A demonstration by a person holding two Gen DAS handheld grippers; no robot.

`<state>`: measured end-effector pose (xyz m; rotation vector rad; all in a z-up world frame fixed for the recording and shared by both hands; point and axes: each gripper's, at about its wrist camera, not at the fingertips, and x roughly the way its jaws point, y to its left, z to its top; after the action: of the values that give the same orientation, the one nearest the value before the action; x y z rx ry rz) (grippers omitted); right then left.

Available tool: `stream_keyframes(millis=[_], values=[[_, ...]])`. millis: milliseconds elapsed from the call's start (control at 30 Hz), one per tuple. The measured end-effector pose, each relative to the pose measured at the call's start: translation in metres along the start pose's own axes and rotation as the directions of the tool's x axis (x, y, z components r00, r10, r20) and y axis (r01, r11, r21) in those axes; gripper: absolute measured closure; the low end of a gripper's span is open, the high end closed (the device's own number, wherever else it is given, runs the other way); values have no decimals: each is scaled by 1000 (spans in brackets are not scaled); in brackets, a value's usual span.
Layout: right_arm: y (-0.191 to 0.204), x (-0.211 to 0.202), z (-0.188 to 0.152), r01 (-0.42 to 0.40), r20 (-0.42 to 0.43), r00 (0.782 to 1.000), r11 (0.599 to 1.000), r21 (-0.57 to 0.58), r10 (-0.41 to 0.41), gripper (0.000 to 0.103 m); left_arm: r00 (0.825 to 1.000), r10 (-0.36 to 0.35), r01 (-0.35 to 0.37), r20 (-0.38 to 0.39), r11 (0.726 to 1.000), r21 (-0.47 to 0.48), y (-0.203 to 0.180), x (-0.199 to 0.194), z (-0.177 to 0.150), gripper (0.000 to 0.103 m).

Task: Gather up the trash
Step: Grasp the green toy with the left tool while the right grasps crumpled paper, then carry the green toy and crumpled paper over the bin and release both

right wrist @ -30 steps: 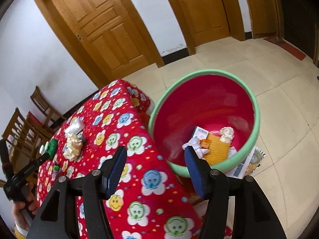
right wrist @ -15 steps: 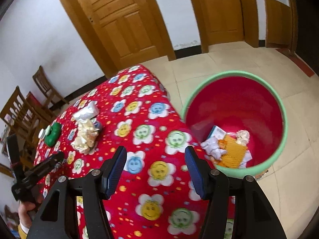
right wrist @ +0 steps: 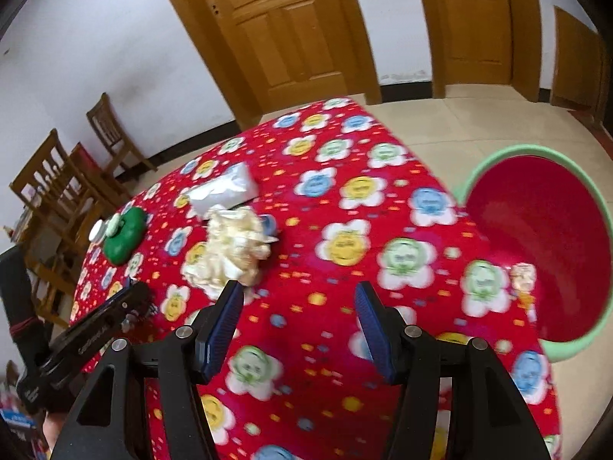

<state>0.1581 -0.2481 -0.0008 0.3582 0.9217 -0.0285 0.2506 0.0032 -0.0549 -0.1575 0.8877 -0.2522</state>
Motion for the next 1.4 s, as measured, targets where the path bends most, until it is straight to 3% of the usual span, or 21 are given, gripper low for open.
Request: stream_keyframes(millis=[400, 567, 667, 967, 1400], values=[[41, 41, 0, -17, 2, 1000, 999, -42, 17, 42, 999, -19, 20, 28, 999, -28, 6, -6, -1, 81], [43, 47, -4, -31, 9, 999, 998, -46, 32, 72, 999, -27, 27, 31, 999, -20, 5, -8, -3, 81], [43, 42, -6, -34, 20, 999, 998, -50, 35, 80, 999, -34, 34, 35, 999, -22, 5, -9, -3, 81], [28, 5, -20, -36, 59, 997, 998, -58, 39, 82, 996, -45, 46, 76, 999, -4, -1, -15, -5, 80], [-54, -55, -37, 63, 113, 991, 995, 75, -71, 82, 989, -114, 109, 98, 992, 58, -27, -26, -6, 80]])
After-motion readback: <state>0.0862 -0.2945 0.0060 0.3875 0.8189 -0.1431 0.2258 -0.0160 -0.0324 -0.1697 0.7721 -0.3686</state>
